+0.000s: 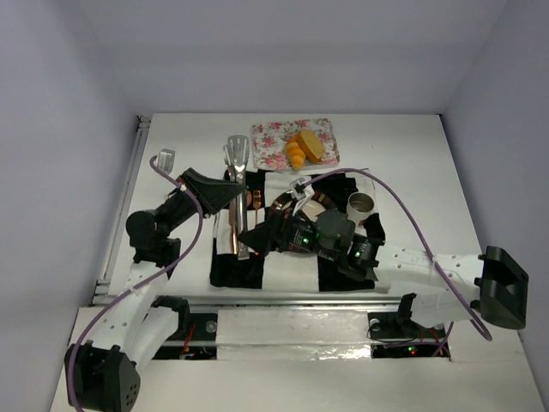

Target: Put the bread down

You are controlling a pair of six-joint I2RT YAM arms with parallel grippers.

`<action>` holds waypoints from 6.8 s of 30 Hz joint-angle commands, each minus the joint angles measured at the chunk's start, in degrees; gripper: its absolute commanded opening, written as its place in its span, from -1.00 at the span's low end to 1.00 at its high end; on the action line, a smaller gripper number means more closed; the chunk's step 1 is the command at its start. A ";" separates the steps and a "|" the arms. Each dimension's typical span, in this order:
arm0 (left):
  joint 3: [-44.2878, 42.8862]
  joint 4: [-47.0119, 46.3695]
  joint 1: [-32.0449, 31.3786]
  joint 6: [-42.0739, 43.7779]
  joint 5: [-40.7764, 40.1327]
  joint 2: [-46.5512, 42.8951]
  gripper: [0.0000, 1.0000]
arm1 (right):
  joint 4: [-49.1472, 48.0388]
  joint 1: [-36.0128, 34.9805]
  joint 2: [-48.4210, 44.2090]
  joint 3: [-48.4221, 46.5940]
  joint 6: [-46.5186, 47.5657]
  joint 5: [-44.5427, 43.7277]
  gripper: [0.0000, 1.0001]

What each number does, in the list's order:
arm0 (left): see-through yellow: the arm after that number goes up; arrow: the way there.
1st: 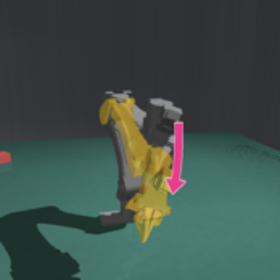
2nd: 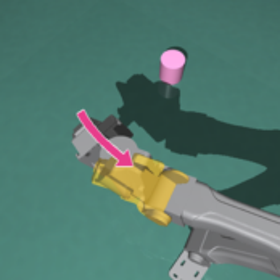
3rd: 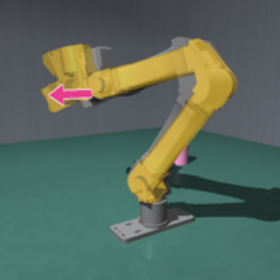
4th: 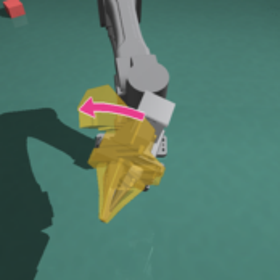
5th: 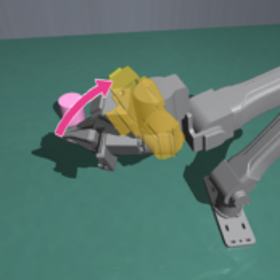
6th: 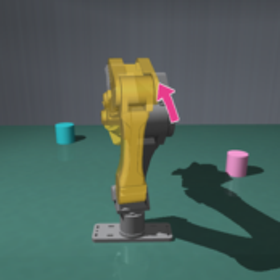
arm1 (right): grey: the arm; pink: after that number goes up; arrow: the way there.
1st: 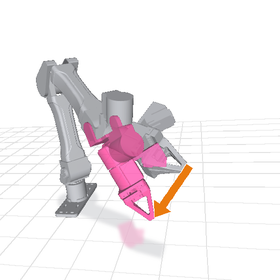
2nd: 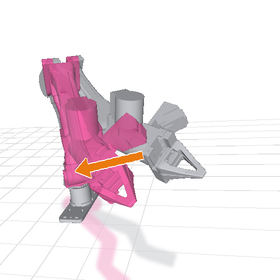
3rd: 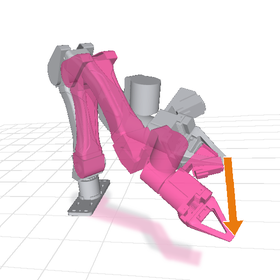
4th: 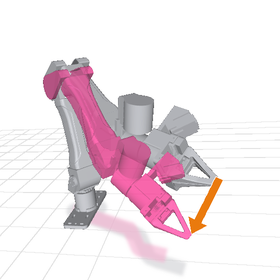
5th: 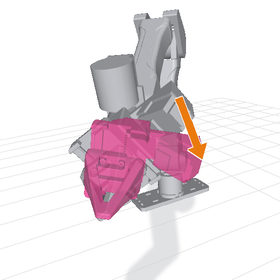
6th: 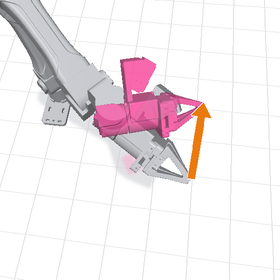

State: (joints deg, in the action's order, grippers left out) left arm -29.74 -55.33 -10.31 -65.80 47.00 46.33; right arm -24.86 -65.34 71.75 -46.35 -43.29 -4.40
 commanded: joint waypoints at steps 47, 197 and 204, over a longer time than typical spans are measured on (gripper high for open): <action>6.19 -22.90 -5.51 -9.35 4.32 -4.75 0.60 | -4.86 1.79 0.51 0.21 -9.36 0.01 -0.06; -5.07 61.31 -6.66 47.17 -31.10 -22.95 0.72 | 57.04 34.67 41.38 -44.37 17.54 0.28 -0.33; -5.16 61.13 -6.66 47.17 -30.74 -22.42 0.72 | 55.18 34.67 28.64 -37.34 17.09 -0.08 -0.54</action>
State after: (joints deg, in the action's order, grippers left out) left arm -35.20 8.82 -16.78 -18.92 15.51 23.75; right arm 33.04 -30.81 107.77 -84.73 -26.09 -4.47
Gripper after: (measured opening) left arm 0.864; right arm 0.308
